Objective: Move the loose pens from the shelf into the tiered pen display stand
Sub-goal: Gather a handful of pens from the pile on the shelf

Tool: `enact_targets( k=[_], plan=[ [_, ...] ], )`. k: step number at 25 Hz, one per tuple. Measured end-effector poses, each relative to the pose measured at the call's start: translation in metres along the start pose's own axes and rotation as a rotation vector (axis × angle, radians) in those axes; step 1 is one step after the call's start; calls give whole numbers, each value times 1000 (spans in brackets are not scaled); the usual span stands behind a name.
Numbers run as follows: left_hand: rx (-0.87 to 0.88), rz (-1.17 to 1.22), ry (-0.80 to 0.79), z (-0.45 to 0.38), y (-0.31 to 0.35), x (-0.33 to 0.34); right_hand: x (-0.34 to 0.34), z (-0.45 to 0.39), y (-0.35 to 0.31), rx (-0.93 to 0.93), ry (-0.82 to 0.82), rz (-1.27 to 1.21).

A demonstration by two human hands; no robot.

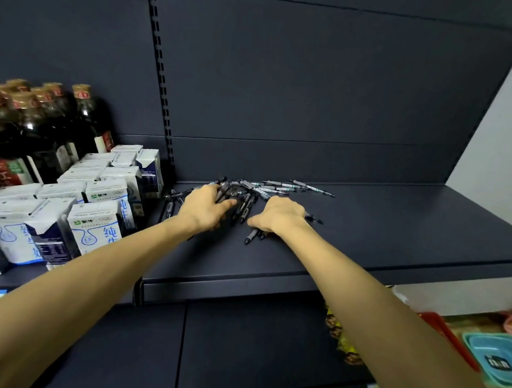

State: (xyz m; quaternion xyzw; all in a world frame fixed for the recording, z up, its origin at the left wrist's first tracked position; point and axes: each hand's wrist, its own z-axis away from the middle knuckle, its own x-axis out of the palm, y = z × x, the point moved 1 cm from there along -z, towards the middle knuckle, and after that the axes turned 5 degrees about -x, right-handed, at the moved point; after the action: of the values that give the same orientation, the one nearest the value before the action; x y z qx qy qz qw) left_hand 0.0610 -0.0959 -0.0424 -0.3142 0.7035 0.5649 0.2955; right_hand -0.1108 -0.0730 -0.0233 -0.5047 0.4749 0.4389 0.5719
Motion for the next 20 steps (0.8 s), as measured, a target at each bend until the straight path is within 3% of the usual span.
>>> enact_targets(
  k=[9, 14, 20],
  plan=[
    [-39, 7, -7, -2, 1, 5, 5, -8, -13, 30, -36, -22],
    [-99, -61, 39, -2, 2, -7, 9, -13, -18, 25, -11, 124],
    [-183, -37, 38, -12, -1, -11, -8, -10, 3, 35, -108, 135]
  ],
)
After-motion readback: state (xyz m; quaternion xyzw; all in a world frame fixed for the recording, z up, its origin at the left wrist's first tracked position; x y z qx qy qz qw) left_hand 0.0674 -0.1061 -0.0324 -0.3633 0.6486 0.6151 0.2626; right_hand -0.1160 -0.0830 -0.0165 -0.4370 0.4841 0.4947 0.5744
